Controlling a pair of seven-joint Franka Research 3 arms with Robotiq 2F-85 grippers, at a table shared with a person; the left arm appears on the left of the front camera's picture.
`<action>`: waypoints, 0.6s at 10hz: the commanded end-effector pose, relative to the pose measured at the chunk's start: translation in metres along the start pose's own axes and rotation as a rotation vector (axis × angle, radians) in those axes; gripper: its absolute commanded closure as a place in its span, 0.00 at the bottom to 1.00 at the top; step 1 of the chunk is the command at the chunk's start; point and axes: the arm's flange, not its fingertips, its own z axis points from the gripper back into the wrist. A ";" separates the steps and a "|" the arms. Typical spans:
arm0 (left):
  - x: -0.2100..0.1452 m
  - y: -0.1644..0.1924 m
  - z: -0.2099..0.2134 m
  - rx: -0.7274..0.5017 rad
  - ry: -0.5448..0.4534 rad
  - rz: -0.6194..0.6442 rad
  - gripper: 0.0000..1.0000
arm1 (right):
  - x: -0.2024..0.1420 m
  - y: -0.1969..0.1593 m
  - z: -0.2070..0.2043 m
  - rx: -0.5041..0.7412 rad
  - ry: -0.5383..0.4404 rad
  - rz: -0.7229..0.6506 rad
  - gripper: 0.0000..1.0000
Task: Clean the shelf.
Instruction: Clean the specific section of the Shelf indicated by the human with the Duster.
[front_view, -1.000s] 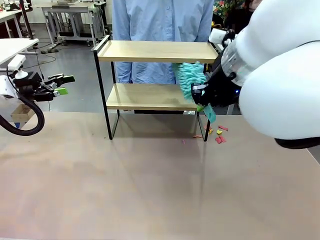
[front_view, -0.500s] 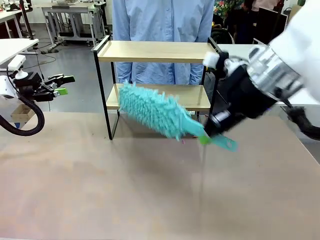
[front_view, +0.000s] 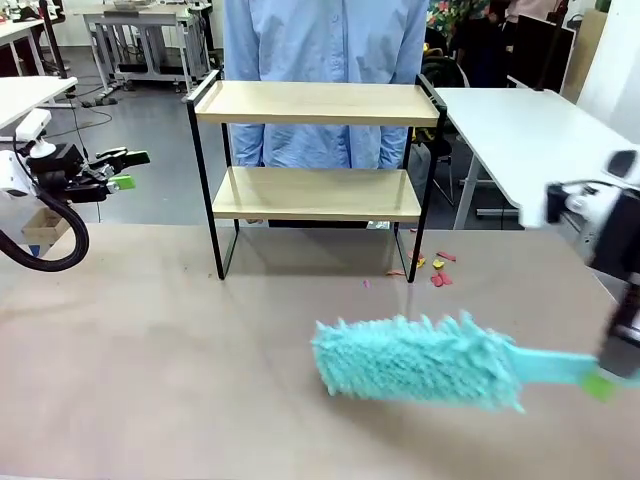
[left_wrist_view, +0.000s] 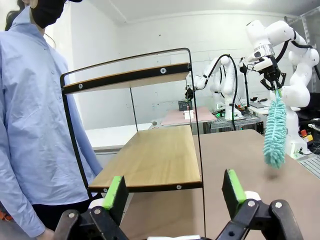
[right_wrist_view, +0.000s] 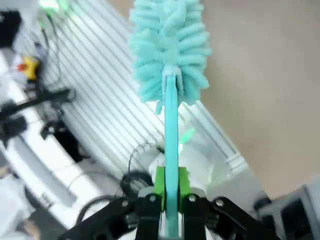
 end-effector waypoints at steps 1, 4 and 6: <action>0.003 -0.002 0.000 -0.004 0.002 -0.004 0.00 | -0.023 -0.021 0.001 -0.012 0.054 0.026 0.87; 0.003 -0.002 0.000 -0.004 0.002 -0.004 0.00 | -0.016 -0.008 0.000 -0.003 0.053 -0.006 0.87; 0.003 -0.002 0.000 -0.004 0.002 -0.004 0.00 | -0.016 -0.008 0.000 -0.003 0.053 -0.006 0.87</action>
